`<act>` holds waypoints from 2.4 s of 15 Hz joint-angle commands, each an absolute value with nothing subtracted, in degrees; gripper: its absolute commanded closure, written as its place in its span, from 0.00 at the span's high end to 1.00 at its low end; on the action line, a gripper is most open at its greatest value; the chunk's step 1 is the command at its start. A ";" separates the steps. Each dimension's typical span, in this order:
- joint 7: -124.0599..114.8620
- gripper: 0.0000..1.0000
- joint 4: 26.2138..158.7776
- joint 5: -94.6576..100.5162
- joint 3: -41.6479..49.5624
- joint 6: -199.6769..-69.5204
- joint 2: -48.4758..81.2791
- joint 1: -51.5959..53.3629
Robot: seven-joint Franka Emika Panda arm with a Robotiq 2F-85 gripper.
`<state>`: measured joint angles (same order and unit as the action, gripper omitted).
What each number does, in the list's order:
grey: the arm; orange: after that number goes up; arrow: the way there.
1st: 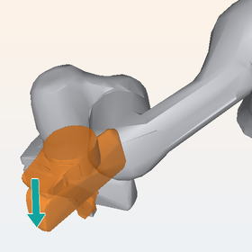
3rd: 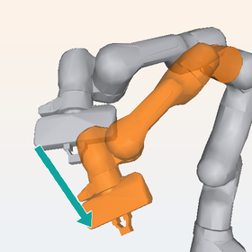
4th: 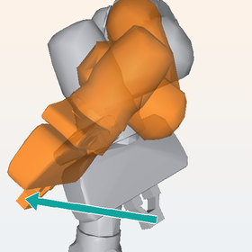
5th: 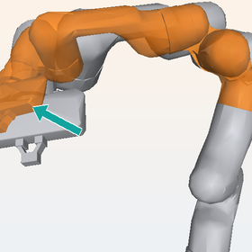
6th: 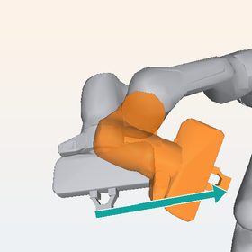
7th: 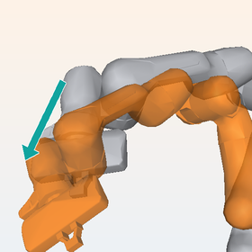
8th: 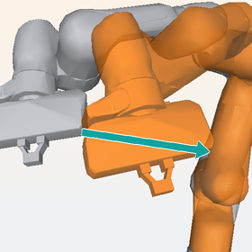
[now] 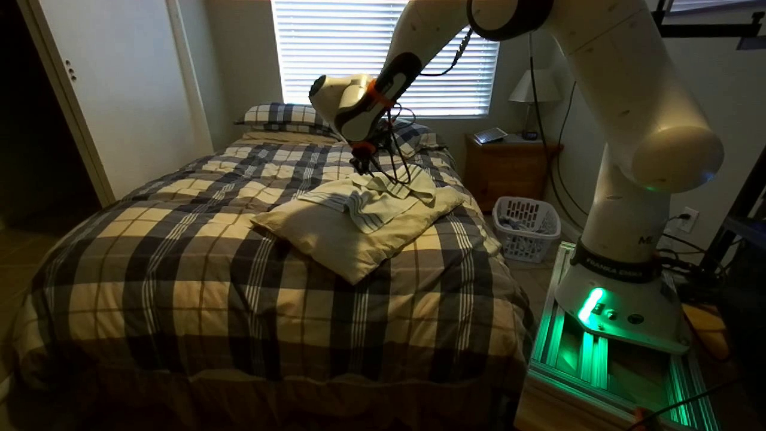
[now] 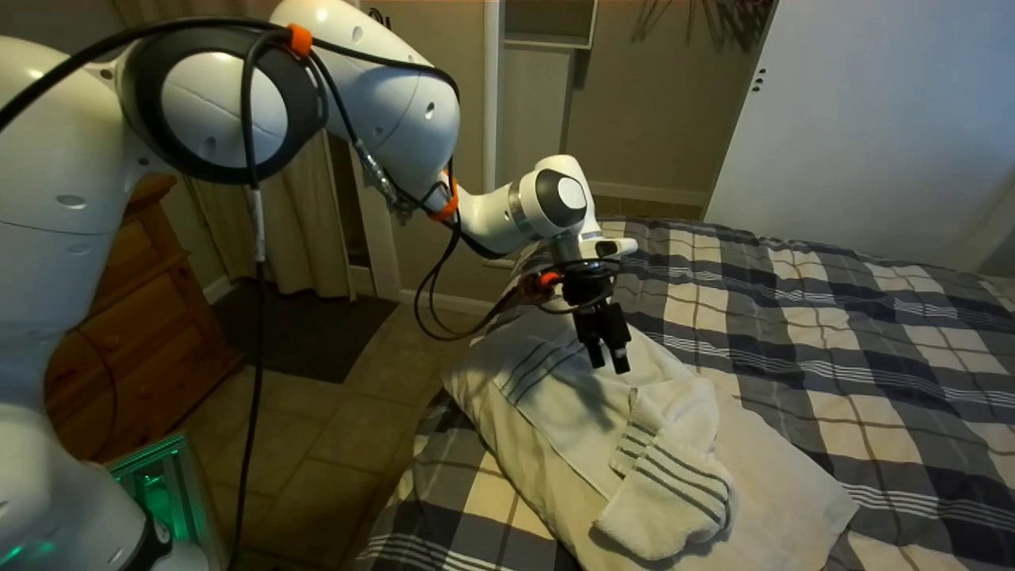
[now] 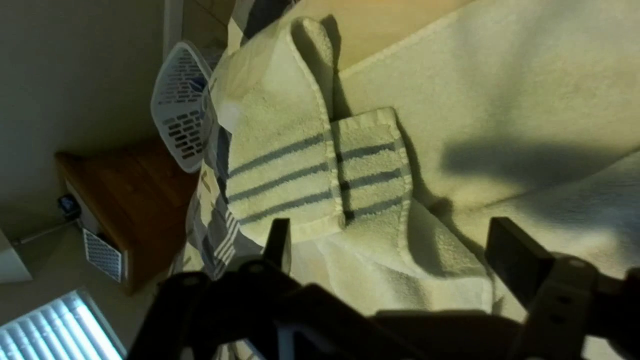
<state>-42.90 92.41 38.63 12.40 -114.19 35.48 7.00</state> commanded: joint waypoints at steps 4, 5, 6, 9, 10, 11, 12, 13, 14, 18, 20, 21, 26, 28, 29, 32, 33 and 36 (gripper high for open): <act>-33.76 1.00 101.36 38.50 10.42 -127.61 31.13 3.12; -32.45 1.00 102.16 38.39 10.52 -128.99 30.68 2.53; -31.38 1.00 103.06 39.12 10.99 -130.38 30.21 2.23; -26.88 1.00 104.49 39.86 11.99 -132.48 29.85 1.00; -25.86 1.00 104.78 40.27 12.37 -133.26 29.94 0.74; -24.76 1.00 105.05 40.29 12.51 -134.20 29.94 0.31; -23.62 1.00 105.47 39.99 12.40 -136.11 29.87 -0.28; -23.33 1.00 105.47 40.60 12.88 -136.85 30.13 -0.18; -22.50 1.00 105.49 40.88 13.18 -137.82 30.40 -0.35; -20.19 0.68 105.35 41.09 14.24 -140.70 31.20 -0.70; -18.90 0.53 105.16 40.68 14.40 -141.50 31.54 -1.08; -18.35 0.44 105.03 40.54 14.45 -141.89 31.74 -1.24; -16.10 0.10 104.67 39.53 14.07 -144.73 32.66 -1.94; -14.77 0.49 105.59 39.35 13.58 -146.01 31.83 -1.65; -14.08 0.50 106.08 39.40 13.32 -146.57 31.25 -1.36; -12.39 0.69 106.21 39.52 12.98 -147.41 31.15 -0.79; -12.07 0.76 105.95 39.51 13.04 -147.28 31.50 -0.70; -11.90 0.96 105.27 39.70 13.76 -146.60 33.17 -0.80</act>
